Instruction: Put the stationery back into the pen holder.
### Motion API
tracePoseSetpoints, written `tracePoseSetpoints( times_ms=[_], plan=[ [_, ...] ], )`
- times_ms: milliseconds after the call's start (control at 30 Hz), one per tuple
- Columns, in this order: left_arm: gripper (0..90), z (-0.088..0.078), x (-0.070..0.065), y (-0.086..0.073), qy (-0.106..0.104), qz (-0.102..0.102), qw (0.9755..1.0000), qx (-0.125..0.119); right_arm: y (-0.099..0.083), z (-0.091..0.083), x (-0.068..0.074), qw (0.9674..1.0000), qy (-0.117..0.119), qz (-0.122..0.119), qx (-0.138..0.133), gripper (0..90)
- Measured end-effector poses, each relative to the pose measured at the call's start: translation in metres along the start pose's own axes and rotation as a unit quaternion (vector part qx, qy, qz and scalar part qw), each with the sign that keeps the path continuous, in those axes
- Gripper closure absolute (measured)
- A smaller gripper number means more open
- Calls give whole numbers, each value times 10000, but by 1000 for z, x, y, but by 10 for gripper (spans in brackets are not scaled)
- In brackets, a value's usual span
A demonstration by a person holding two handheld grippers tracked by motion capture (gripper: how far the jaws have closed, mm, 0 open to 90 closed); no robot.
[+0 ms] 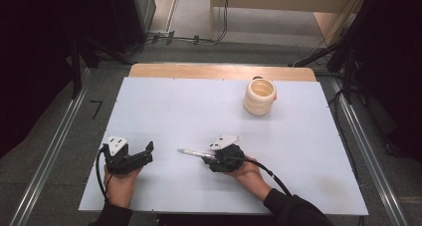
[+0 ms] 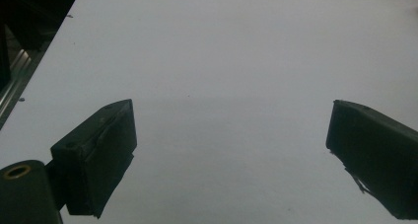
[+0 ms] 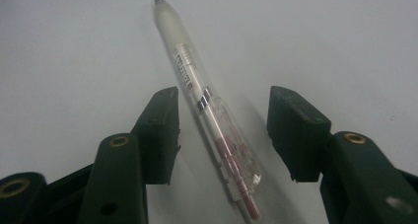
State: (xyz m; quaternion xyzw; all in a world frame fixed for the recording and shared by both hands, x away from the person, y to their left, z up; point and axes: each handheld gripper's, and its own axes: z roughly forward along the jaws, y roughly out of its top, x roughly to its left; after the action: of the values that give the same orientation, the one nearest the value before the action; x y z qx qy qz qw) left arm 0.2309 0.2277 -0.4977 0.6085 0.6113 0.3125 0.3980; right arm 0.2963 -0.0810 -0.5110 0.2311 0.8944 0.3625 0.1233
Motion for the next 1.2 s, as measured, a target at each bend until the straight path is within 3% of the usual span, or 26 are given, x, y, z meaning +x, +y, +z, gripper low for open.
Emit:
tracePoseSetpoints(
  times_ms=[533,867,1200],
  plan=[
    [58,0,0,0,-4,-6,10000,9,-1,0,2,9997,163,-136,74,690],
    [58,0,0,0,-4,7,10000,30,-1,0,1,9995,239,-152,123,726],
    [58,0,0,0,-10,0,10000,23,0,-1,4,9995,143,-241,167,753]
  ],
)
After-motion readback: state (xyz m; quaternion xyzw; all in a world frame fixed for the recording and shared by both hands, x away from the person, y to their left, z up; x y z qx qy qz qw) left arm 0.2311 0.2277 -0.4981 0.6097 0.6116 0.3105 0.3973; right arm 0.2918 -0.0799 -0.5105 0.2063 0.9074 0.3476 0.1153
